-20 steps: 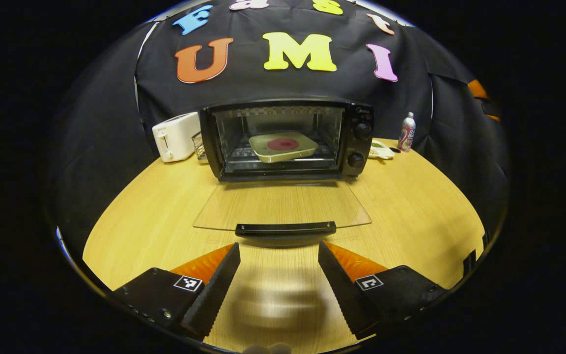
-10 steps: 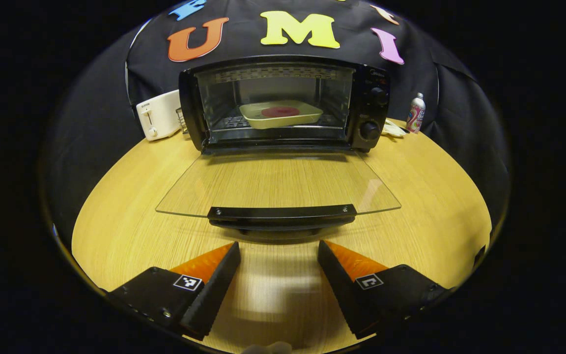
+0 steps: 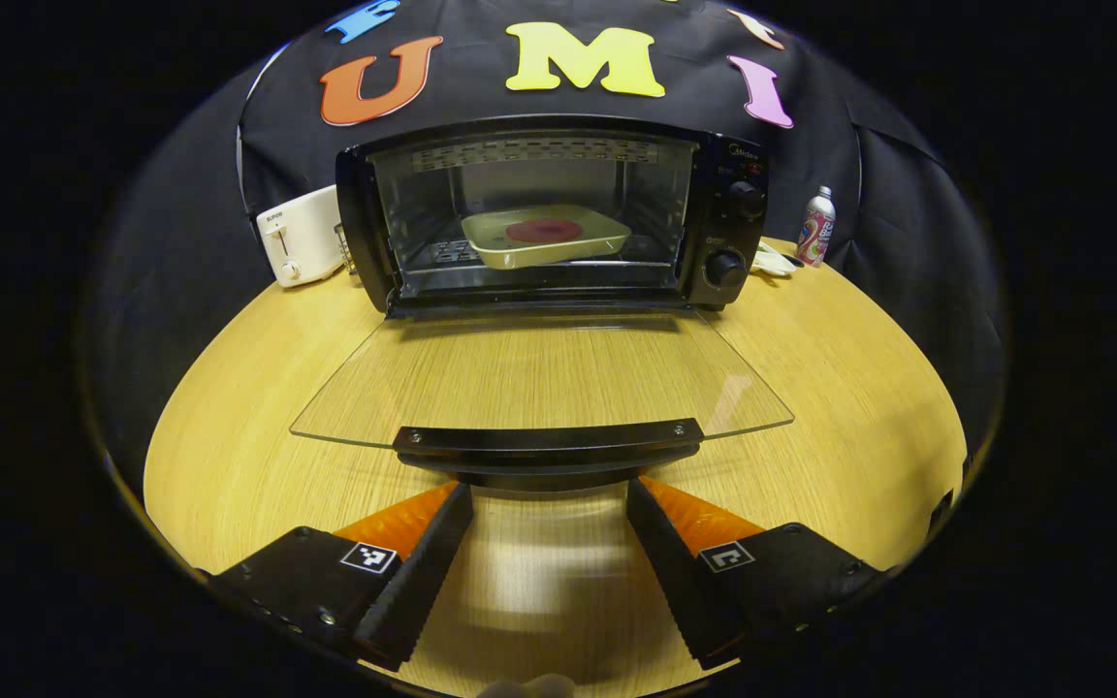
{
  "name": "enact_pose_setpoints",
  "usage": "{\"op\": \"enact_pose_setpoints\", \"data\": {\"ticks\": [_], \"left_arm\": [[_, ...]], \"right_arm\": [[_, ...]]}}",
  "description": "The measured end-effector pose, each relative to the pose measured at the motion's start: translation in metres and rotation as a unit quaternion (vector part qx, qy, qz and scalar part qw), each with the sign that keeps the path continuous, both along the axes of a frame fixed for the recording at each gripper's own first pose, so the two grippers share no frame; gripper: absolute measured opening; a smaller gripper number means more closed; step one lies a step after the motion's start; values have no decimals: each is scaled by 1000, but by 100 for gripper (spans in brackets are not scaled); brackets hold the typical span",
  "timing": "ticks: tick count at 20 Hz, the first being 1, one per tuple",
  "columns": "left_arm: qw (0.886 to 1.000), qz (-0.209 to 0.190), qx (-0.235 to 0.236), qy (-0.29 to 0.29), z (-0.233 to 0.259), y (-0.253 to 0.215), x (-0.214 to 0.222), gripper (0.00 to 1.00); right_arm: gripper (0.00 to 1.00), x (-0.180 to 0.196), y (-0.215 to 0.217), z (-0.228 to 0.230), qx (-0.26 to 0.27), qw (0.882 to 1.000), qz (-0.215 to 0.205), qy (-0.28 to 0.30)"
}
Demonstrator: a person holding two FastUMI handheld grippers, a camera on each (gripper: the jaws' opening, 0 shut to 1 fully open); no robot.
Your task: Open the electric oven with the left hand, put the food in, and close the electric oven.
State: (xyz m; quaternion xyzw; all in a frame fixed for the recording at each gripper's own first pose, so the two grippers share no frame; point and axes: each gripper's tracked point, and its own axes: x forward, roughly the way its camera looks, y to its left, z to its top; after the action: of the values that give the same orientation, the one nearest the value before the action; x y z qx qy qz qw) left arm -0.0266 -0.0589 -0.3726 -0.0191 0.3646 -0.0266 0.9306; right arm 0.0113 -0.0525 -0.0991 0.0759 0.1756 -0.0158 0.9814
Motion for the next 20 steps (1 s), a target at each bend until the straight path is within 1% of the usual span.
{"op": "enact_pose_setpoints", "data": {"ticks": [1, 2, 4, 5, 6, 7, 9, 10, 11, 13, 15, 16, 18, 19, 20], "left_arm": [[1000, 2, -3, -2, 4, 0, 0, 97], [1000, 3, -3, -7, 9, 0, 3, 97], [1000, -1, 3, -20, 23, 0, 6, 98], [1000, -3, 6, -28, 29, 0, 10, 98], [999, -4, 5, -36, 37, 1, 14, 98], [999, -4, 3, -43, 44, 1, 19, 98], [998, -7, 1, -57, 58, 0, 29, 98], [998, -9, 2, -63, 64, 0, 33, 98], [998, -12, 1, -69, 68, -2, 36, 98], [997, -16, 4, -78, 77, -2, 43, 97], [996, -18, 5, -89, 83, -2, 55, 97], [995, -17, 5, -93, 88, -1, 61, 97], [995, -13, -3, -95, 93, 0, 71, 97], [994, -16, -3, -104, 99, 0, 78, 97], [994, -13, 2, -107, 103, 4, 86, 96]], "right_arm": [[96, 1, 2, -2, 4, 1000, 2, 1], [100, 2, 2, -2, 6, 1000, 1, 2], [100, 3, 1, -1, 9, 1000, -1, 0], [96, 3, 2, 0, 11, 1000, -2, -1], [96, 2, 3, 1, 12, 1000, -2, -3], [100, 2, 3, 1, 13, 1000, -3, -4], [100, 2, 2, 0, 15, 1000, -6, -4], [96, 1, 2, 0, 16, 1000, -8, -5], [100, 1, 1, 1, 17, 1000, -10, -5], [100, 0, 0, 1, 18, 1000, -15, -6], [100, 1, -1, 1, 19, 1000, -18, -7], [96, 0, 0, 2, 20, 1000, -20, -8], [96, -1, -1, 4, 22, 999, -23, -11], [96, -2, 0, 4, 22, 999, -24, -12], [100, -1, -1, 4, 21, 999, -26, -12]]}}
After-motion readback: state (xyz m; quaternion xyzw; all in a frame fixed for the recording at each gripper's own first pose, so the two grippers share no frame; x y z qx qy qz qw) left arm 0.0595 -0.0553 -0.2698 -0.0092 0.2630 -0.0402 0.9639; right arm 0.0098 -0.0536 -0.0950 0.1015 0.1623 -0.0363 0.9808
